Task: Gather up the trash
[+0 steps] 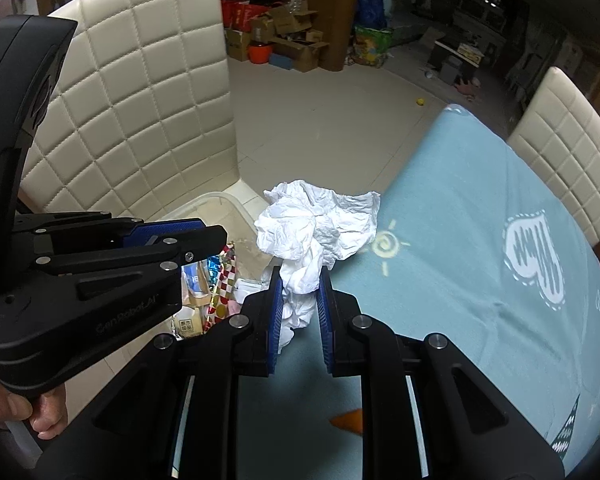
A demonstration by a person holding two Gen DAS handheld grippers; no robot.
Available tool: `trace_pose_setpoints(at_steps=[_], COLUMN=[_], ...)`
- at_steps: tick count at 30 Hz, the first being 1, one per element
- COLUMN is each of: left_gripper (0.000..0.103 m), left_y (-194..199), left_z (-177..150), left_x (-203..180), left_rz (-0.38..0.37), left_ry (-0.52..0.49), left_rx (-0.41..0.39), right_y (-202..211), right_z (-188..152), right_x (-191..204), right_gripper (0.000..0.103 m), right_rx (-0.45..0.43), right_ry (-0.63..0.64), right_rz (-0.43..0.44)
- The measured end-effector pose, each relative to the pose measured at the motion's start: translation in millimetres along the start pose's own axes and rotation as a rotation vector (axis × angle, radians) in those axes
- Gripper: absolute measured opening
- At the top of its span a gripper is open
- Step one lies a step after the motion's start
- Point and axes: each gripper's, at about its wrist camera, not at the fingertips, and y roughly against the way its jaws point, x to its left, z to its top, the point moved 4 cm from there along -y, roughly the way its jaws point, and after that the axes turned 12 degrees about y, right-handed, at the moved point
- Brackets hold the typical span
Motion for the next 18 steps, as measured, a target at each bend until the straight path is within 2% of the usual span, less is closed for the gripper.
trace_pose_setpoints(at_steps=[18], left_gripper=[0.016], left_y=[-2.8], left_z=[15.2], left_x=[63.1], left_rz=[-0.042], left_ry=[0.166], left_rx=[-0.023], right_y=[-34.4], right_z=[28.0], right_x=[41.3], right_gripper=[0.019], right_rx=[0.029], right_ry=[0.105], right_rz=[0.074])
